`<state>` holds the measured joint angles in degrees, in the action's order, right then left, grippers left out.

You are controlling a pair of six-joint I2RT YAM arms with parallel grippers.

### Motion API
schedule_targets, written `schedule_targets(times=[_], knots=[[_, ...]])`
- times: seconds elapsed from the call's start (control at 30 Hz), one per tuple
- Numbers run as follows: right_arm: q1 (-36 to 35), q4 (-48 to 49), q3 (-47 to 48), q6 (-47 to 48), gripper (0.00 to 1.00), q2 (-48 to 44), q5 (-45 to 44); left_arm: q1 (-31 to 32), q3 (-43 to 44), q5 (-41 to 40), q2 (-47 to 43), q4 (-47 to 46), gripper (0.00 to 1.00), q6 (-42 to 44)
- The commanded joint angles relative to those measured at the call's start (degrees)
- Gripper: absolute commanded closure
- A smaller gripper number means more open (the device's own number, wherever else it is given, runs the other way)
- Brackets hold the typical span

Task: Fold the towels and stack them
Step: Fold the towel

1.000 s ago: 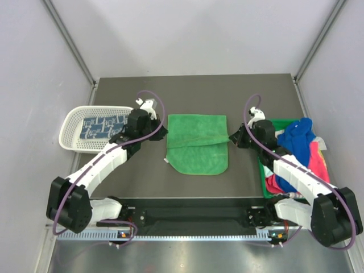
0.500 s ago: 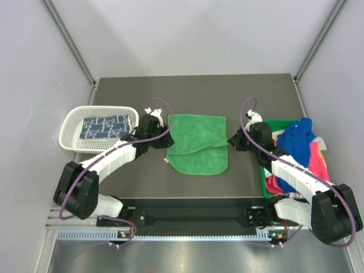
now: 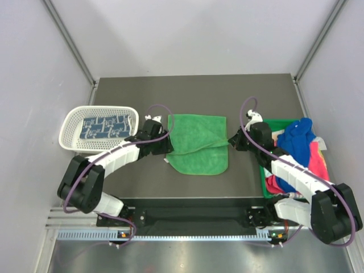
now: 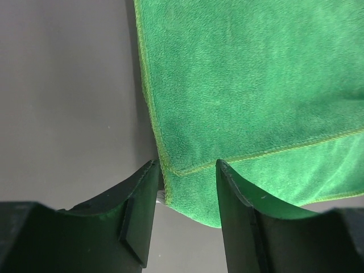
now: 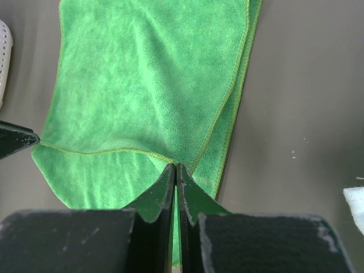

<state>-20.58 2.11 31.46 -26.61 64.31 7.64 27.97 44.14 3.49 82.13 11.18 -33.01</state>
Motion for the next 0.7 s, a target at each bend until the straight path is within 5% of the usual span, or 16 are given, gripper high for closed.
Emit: schedule_targets(times=[0.0, 0.67], knots=[[-0.6, 3.1, -0.3, 0.4, 1.00, 0.5, -0.2, 0.2, -0.5, 0.2, 1.4, -2.0, 0.50, -0.8], [-0.6, 4.0, -0.1, 0.3, 1.00, 2.1, -0.1, 0.2, 2.7, -2.5, 4.7, -0.8, 0.64, 1.1]])
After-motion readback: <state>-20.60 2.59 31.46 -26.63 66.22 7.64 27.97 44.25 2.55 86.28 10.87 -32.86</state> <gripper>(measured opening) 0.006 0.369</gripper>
